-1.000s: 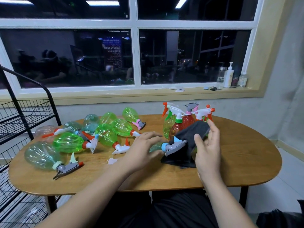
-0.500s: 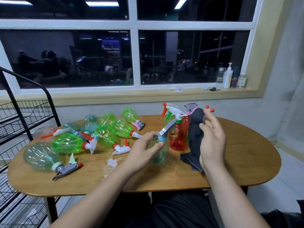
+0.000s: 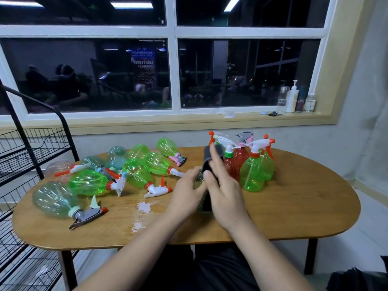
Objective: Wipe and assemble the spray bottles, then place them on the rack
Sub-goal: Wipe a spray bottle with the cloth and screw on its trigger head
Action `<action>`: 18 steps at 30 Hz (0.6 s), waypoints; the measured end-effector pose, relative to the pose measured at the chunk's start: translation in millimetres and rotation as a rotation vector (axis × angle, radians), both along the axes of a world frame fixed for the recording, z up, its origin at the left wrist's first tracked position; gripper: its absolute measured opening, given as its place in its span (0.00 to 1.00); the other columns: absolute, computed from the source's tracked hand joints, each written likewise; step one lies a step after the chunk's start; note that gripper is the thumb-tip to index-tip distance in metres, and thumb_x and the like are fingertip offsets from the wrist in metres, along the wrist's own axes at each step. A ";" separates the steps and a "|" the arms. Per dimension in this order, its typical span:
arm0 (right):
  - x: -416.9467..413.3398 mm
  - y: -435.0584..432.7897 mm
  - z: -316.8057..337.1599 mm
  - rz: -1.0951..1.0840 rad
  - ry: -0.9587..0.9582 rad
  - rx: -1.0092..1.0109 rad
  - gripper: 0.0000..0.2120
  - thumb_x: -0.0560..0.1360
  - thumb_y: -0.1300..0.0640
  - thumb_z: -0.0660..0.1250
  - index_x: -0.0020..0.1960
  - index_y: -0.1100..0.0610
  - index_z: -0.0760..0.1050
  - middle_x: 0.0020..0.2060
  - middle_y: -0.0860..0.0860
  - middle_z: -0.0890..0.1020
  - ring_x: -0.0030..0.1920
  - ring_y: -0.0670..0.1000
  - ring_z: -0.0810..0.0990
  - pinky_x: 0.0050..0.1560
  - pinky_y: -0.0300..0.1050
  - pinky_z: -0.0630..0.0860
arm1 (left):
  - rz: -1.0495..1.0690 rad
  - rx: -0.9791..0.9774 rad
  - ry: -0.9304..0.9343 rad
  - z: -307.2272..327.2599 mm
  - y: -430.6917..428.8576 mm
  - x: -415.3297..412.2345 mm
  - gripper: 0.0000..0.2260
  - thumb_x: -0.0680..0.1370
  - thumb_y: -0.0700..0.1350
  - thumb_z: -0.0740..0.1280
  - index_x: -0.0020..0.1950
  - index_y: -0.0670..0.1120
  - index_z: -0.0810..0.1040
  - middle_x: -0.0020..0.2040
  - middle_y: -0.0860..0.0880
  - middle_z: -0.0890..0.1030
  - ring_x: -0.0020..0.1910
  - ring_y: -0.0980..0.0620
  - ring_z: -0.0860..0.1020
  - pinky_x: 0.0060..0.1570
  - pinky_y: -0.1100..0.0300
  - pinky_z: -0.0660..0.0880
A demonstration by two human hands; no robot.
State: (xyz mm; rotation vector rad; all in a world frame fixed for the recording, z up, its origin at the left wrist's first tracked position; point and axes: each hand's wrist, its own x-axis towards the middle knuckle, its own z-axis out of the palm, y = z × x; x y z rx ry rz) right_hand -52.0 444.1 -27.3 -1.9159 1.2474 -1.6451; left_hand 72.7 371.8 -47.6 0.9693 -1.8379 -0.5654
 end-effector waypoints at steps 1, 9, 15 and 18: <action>2.5 -1.7 -2.7 -0.007 0.112 -0.002 0.29 0.89 0.49 0.57 0.84 0.31 0.50 0.81 0.34 0.62 0.81 0.35 0.57 0.79 0.36 0.59 | 0.022 0.002 -0.025 -0.8 -0.7 -0.5 0.15 0.80 0.44 0.67 0.51 0.67 0.75 0.48 0.56 0.83 0.47 0.57 0.80 0.44 0.63 0.74; 6.7 -28.4 -17.5 -0.071 0.259 -0.081 0.32 0.88 0.43 0.52 0.86 0.39 0.37 0.86 0.41 0.48 0.85 0.41 0.46 0.84 0.45 0.49 | 0.036 0.016 -0.073 -2.8 -3.9 -1.3 0.09 0.78 0.50 0.64 0.58 0.60 0.76 0.50 0.56 0.82 0.49 0.59 0.80 0.46 0.59 0.76; 6.3 -37.8 -5.6 -0.024 0.101 0.001 0.34 0.87 0.39 0.51 0.86 0.39 0.37 0.86 0.39 0.48 0.84 0.39 0.48 0.82 0.38 0.51 | 0.017 0.038 0.020 -6.0 -0.9 6.0 0.07 0.83 0.47 0.66 0.57 0.60 0.77 0.52 0.61 0.84 0.51 0.65 0.80 0.47 0.66 0.73; 13.2 -37.0 -7.0 -0.025 0.041 0.036 0.34 0.86 0.37 0.51 0.85 0.37 0.35 0.86 0.39 0.50 0.84 0.38 0.49 0.83 0.40 0.51 | 0.036 0.058 0.038 -7.8 -0.5 6.7 0.08 0.84 0.49 0.67 0.61 0.59 0.78 0.54 0.62 0.84 0.52 0.65 0.80 0.47 0.68 0.73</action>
